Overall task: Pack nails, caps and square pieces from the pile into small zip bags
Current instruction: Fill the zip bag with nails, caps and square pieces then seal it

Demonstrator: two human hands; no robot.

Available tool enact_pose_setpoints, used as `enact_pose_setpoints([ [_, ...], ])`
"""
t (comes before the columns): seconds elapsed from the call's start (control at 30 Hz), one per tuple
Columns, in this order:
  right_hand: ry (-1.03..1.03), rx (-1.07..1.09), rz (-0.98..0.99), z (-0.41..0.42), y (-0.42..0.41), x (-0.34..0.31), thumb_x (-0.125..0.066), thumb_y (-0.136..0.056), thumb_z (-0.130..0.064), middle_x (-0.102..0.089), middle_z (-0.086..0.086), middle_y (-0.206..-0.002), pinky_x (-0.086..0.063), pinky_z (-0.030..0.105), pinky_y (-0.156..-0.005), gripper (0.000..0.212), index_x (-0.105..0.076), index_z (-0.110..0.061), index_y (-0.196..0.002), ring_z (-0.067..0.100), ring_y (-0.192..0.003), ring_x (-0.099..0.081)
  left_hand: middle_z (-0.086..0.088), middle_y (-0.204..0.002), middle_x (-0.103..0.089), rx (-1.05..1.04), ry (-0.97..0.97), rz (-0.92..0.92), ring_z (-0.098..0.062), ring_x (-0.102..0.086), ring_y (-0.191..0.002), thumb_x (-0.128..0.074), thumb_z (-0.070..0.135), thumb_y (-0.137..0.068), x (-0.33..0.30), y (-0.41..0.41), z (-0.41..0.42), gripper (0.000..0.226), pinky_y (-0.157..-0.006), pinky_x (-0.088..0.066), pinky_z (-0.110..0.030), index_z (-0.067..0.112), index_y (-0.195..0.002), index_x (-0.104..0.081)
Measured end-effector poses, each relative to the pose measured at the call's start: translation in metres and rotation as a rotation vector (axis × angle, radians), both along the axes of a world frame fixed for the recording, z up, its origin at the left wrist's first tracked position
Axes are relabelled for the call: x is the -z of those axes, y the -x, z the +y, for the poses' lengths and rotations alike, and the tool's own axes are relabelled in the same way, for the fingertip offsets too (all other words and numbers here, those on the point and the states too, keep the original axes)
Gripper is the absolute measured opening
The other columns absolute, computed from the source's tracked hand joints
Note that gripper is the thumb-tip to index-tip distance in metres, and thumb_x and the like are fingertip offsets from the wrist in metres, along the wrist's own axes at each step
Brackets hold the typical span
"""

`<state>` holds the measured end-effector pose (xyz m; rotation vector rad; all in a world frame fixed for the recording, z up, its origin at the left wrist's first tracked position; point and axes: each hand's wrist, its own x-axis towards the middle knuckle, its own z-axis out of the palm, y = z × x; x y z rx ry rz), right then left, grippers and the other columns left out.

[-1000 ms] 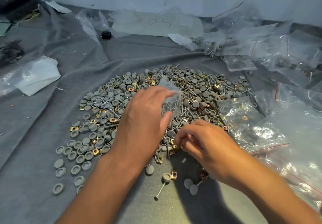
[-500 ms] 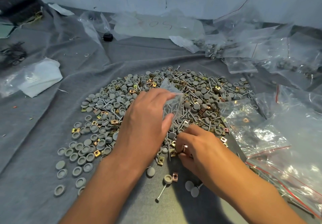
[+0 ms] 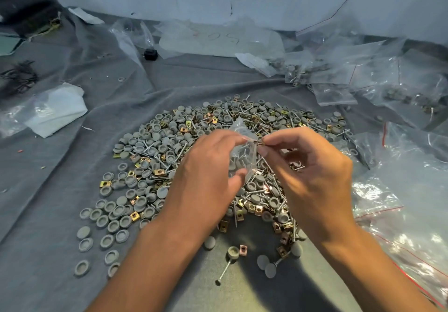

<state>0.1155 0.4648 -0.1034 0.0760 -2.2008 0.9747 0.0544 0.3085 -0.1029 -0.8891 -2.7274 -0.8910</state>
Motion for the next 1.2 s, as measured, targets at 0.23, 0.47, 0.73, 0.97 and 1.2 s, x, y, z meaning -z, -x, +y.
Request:
enact_pose_setpoints([
  [0.23,-0.244,0.048,0.011,0.0,0.005,0.006,-0.075,-0.091,-0.021,-0.069,-0.003,-0.103,-0.051,0.028,-0.082,0.013,-0.076,-0.013,-0.101,0.017,-0.094,-0.063,0.014,-0.128,-0.059,-0.006,-0.028,0.016,-0.001,-0.052,-0.112,-0.079,0.027,-0.079,-0.001,0.001,0.001,0.057,-0.101,-0.041,-0.018,0.024,-0.132,-0.059],
  [0.47,-0.418,-0.195,-0.586,0.002,-0.012,0.008,-0.062,-0.084,-0.052,-0.058,-0.024,-0.097,-0.054,0.029,-0.074,0.016,-0.067,-0.042,-0.095,-0.003,-0.083,-0.057,0.011,-0.128,-0.059,-0.035,-0.022,0.037,-0.002,-0.053,-0.116,-0.078,0.026,-0.08,-0.001,0.002,0.001,0.056,-0.105,-0.039,-0.019,0.022,-0.132,-0.059],
  [0.73,-0.627,-0.223,-0.7,-0.009,-0.016,0.016,-0.055,-0.097,-0.05,-0.052,-0.018,-0.105,-0.05,0.031,-0.082,0.019,-0.061,-0.039,-0.111,0.009,-0.107,-0.047,0.01,-0.129,-0.059,-0.043,-0.028,0.031,-0.003,-0.053,-0.117,-0.079,0.024,-0.081,-0.003,0.001,-0.001,0.055,-0.105,-0.04,-0.019,0.021,-0.133,-0.059],
  [0.97,-0.524,-0.471,-0.859,-0.005,-0.022,0.003,-0.066,-0.091,-0.044,-0.062,-0.02,-0.095,-0.053,0.03,-0.076,0.022,-0.057,-0.044,-0.111,0.002,-0.086,-0.059,0.011,-0.13,-0.059,-0.044,-0.026,0.023,-0.002,-0.053,-0.112,-0.076,0.026,-0.082,-0.003,0.001,-0.002,0.055,-0.102,-0.038,-0.016,0.022,-0.133,-0.058],
  [1.2,-0.592,-0.449,-0.823,-0.006,-0.027,0.01,-0.063,-0.087,-0.045,-0.056,-0.017,-0.083,-0.045,0.027,-0.063,0.014,-0.055,-0.036,-0.095,0.005,-0.075,-0.055,0.01,-0.13,-0.059,-0.053,-0.013,0.023,-0.003,-0.052,-0.116,-0.075,0.026,-0.082,-0.002,0.001,-0.001,0.055,-0.104,-0.035,-0.016,0.023,-0.134,-0.057],
])
